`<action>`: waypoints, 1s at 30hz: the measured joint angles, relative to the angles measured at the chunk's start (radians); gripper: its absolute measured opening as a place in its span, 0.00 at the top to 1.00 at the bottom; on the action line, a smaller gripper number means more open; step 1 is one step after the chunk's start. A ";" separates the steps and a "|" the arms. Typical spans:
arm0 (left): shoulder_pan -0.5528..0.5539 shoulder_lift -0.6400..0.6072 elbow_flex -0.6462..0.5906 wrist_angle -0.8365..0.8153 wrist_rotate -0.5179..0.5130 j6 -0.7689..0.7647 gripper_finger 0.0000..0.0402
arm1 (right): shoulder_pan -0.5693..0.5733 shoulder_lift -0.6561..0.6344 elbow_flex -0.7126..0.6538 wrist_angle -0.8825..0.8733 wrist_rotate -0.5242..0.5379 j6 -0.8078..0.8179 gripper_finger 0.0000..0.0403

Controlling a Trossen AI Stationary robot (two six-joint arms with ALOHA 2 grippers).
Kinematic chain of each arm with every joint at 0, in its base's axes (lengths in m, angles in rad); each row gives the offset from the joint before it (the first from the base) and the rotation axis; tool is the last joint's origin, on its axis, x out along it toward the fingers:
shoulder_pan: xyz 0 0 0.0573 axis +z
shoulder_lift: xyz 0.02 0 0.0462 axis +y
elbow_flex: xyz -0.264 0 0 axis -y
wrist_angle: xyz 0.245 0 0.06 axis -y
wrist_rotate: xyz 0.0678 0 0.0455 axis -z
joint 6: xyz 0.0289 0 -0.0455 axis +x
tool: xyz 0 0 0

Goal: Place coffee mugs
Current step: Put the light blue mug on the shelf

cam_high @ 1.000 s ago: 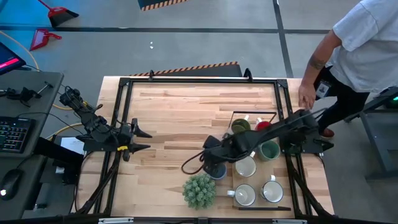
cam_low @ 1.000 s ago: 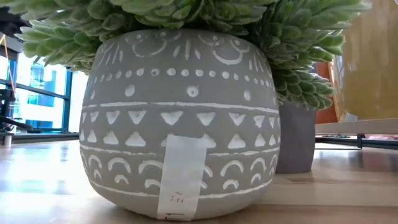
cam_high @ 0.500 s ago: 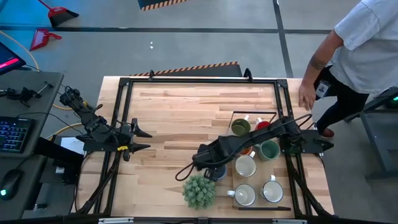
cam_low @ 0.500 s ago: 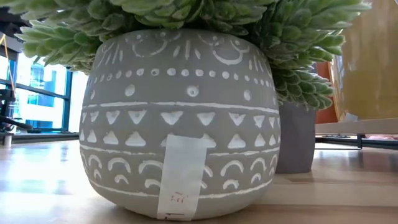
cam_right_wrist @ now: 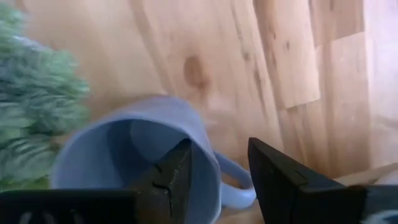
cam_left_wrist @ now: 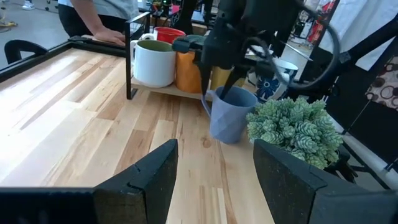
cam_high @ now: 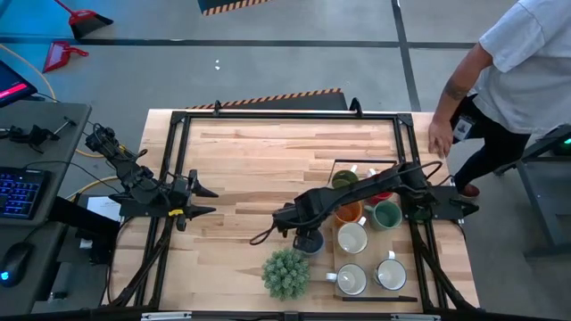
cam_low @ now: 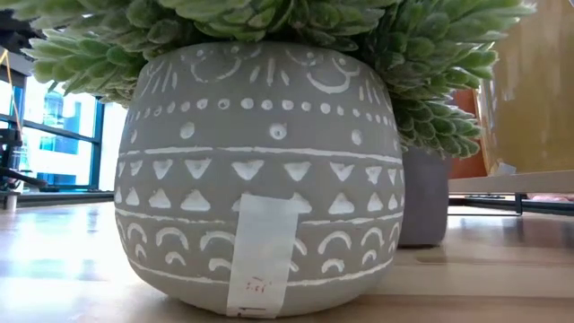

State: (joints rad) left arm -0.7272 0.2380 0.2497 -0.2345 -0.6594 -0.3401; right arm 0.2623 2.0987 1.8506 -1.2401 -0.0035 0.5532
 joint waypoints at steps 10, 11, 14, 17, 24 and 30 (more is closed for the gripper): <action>0.000 0.000 0.000 -0.001 -0.008 0.001 0.51 | -0.007 0.000 -0.072 0.098 -0.015 -0.064 0.67; 0.000 0.000 0.000 -0.001 -0.008 0.001 0.51 | -0.007 0.000 -0.084 0.108 -0.024 -0.065 0.67; 0.000 0.000 0.000 -0.001 -0.008 0.001 0.51 | -0.007 0.000 -0.125 0.149 -0.034 -0.050 0.67; 0.000 0.000 0.000 -0.001 -0.010 0.001 0.51 | -0.007 0.000 -0.154 0.157 -0.035 -0.014 0.67; 0.000 0.000 0.000 0.000 -0.019 0.001 0.51 | -0.010 0.000 -0.181 0.171 -0.024 0.056 0.67; 0.000 0.000 0.000 -0.001 -0.019 -0.015 0.51 | -0.010 0.000 -0.181 0.186 0.013 0.128 0.75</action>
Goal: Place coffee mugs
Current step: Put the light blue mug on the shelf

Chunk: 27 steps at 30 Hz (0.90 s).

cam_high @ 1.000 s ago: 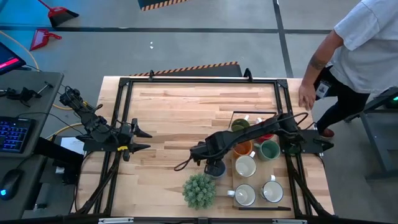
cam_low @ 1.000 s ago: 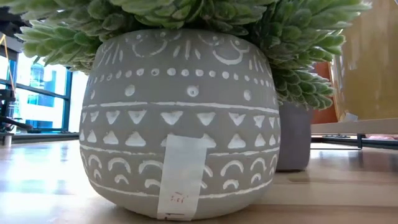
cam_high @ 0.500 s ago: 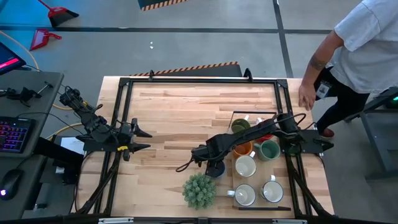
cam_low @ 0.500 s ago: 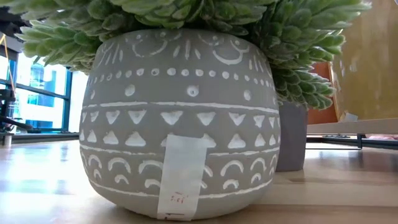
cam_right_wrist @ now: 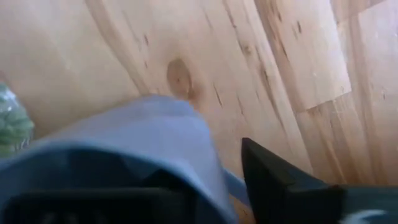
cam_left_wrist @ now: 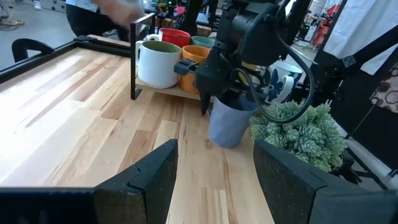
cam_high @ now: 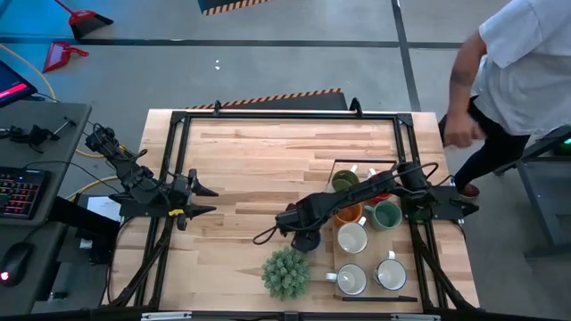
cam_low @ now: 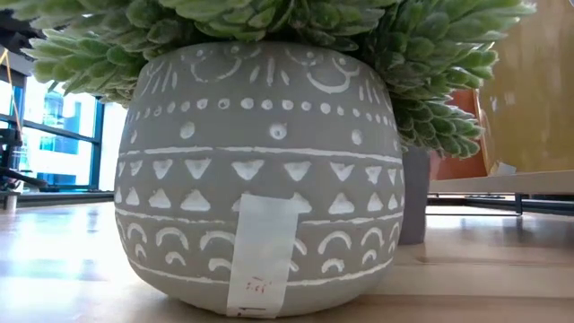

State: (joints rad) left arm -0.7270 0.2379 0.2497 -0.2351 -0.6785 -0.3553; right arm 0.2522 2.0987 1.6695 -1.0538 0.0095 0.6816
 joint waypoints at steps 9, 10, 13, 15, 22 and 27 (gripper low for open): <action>0.000 0.000 0.000 -0.001 0.000 -0.001 0.51 | -0.009 0.001 0.062 -0.015 0.128 0.056 0.99; 0.000 0.000 0.000 0.000 0.000 -0.001 0.51 | -0.009 0.002 0.086 -0.021 0.145 0.045 0.99; 0.000 0.000 0.000 0.000 0.000 -0.001 0.51 | -0.009 0.000 0.166 -0.082 0.201 0.043 0.99; 0.000 0.000 0.000 0.001 0.000 -0.001 0.51 | -0.004 0.001 0.227 -0.144 0.243 0.047 0.99; 0.000 0.000 0.000 -0.005 0.001 0.019 0.51 | 0.065 0.001 0.480 -0.397 0.377 0.134 1.00; 0.000 0.000 0.000 -0.007 0.001 0.043 0.51 | 0.143 -0.023 0.631 -0.513 0.474 0.264 1.00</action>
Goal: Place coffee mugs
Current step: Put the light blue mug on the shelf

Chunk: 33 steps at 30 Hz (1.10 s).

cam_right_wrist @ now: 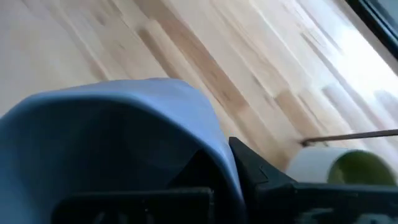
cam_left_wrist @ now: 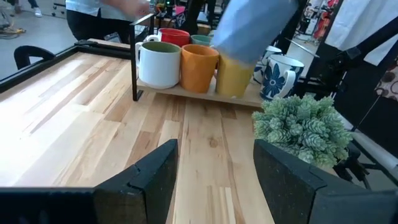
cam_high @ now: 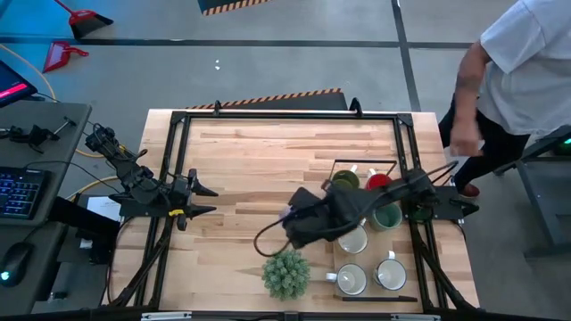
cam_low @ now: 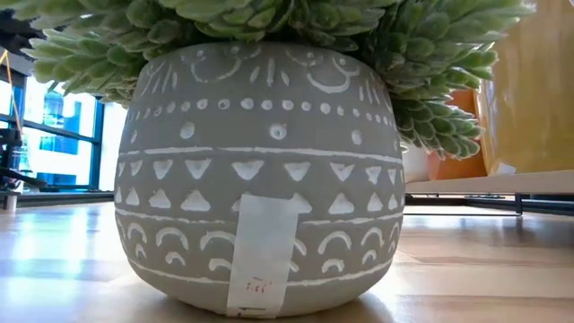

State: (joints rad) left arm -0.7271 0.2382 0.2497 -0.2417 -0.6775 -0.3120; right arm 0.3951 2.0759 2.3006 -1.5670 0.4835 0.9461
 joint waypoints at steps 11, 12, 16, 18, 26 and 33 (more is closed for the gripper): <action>0.000 -0.001 0.000 -0.017 0.025 0.000 0.51 | 0.129 -0.080 0.002 -0.005 0.087 0.235 1.00; 0.000 -0.001 0.001 -0.019 0.027 0.000 0.51 | 0.140 -0.085 -0.011 -0.003 0.087 0.255 1.00; 0.000 -0.001 0.001 -0.018 0.045 -0.001 0.51 | 0.180 -0.127 -0.098 -0.003 0.068 0.366 1.00; 0.000 -0.001 0.001 -0.016 0.056 0.000 0.51 | 0.201 -0.157 -0.157 -0.005 0.050 0.438 1.00; 0.000 -0.001 0.001 -0.017 0.070 0.000 0.51 | 0.264 -0.348 -0.338 -0.005 0.066 0.598 1.00; 0.000 -0.001 0.000 -0.024 0.069 -0.026 0.51 | 0.309 -0.553 -0.450 -0.004 -0.062 0.646 1.00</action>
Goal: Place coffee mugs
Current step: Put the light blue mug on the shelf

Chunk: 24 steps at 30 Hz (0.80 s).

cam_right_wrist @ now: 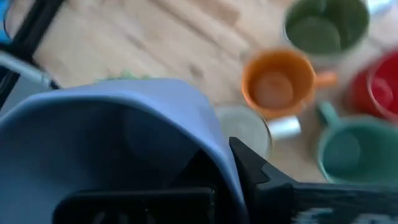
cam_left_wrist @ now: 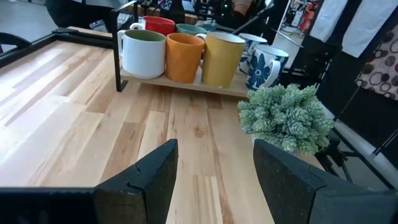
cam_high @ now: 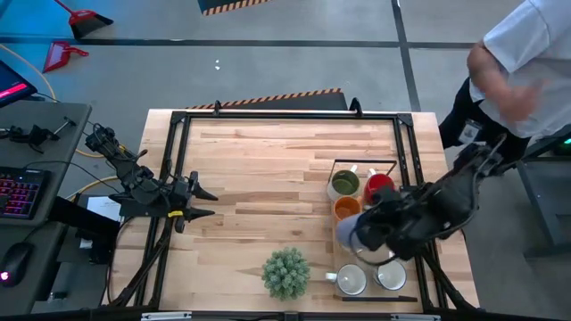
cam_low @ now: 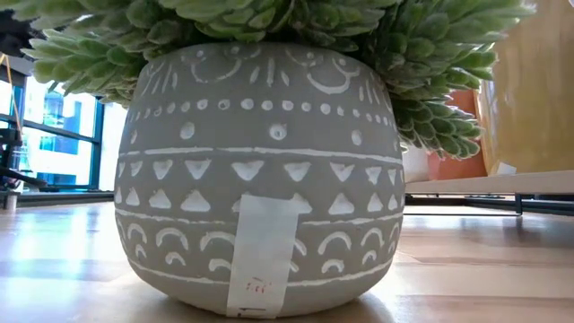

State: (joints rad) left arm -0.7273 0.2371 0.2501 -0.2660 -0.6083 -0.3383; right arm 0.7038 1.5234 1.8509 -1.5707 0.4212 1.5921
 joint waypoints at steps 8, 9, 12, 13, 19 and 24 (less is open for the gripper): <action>0.000 0.000 0.000 0.001 -0.004 -0.021 0.51 | 0.055 -0.191 -0.218 -0.001 -0.132 0.111 1.00; 0.000 0.000 0.000 0.000 -0.005 -0.034 0.51 | 0.062 -0.210 -0.253 0.000 -0.150 0.118 1.00; 0.000 0.000 0.000 0.001 -0.006 -0.076 0.51 | 0.089 -0.267 -0.351 -0.002 -0.201 0.147 1.00; 0.000 0.000 0.000 0.001 -0.006 -0.086 0.51 | 0.100 -0.283 -0.379 -0.002 -0.211 0.163 1.00; 0.000 0.000 0.000 0.001 -0.024 -0.106 0.51 | 0.156 -0.349 -0.478 -0.002 -0.242 0.241 1.00; 0.000 0.000 0.000 0.001 -0.059 -0.105 0.51 | 0.164 -0.332 -0.508 0.001 -0.285 0.251 1.00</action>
State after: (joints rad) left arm -0.7273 0.2371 0.2502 -0.2646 -0.6676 -0.4435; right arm 0.8677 1.1910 1.3427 -1.5701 0.1360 1.8435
